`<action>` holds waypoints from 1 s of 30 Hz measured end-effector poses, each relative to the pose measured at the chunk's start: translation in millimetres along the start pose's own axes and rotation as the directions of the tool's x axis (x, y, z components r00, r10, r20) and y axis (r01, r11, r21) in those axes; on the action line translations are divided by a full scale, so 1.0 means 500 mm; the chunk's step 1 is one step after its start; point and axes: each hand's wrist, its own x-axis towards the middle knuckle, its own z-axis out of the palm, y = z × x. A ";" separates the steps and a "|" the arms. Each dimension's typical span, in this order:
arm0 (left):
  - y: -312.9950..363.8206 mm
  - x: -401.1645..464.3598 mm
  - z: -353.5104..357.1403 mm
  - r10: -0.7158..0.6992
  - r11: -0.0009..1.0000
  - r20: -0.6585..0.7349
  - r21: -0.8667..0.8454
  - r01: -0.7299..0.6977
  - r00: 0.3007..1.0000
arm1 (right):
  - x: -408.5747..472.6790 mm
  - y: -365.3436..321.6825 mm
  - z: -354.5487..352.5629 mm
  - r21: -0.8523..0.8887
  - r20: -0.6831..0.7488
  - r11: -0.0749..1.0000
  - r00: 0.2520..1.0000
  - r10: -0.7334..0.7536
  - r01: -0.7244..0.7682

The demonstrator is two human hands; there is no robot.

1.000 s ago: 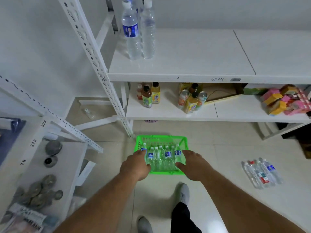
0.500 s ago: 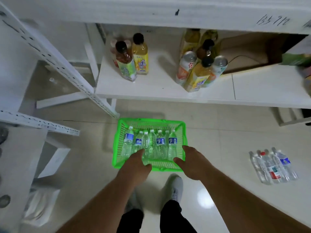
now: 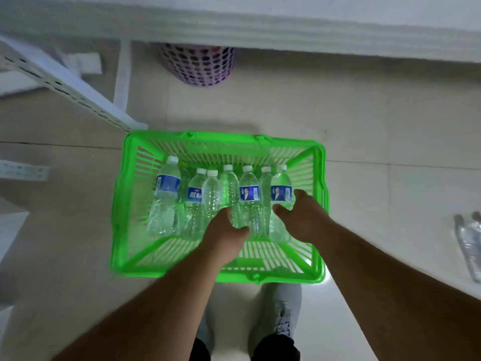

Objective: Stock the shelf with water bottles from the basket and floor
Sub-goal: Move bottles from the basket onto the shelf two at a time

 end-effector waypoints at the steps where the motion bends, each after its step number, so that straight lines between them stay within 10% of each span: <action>1: -0.005 0.029 0.015 -0.014 1.000 -0.003 -0.023 0.013 1.000 | 0.031 0.006 0.019 0.022 -0.009 1.000 1.000 0.006 -0.005; 10: -0.021 0.174 0.104 -0.025 0.997 -0.205 -0.081 0.009 0.979 | 0.181 0.018 0.116 0.063 -0.104 0.997 0.994 0.040 -0.034; 16: -0.068 0.208 0.047 -0.002 0.996 -0.555 0.070 0.049 0.832 | 0.201 0.003 0.119 0.036 -0.163 0.996 0.983 0.087 -0.082; 23: -0.129 0.267 0.034 -0.260 0.955 -0.342 0.050 0.294 0.903 | 0.211 0.001 0.152 -0.073 -0.236 0.993 0.969 0.068 -0.088; 30: -0.130 0.275 0.049 -0.313 0.848 -0.398 0.292 0.443 0.862 | 0.262 -0.017 0.212 0.282 -0.125 0.947 0.972 0.198 -0.156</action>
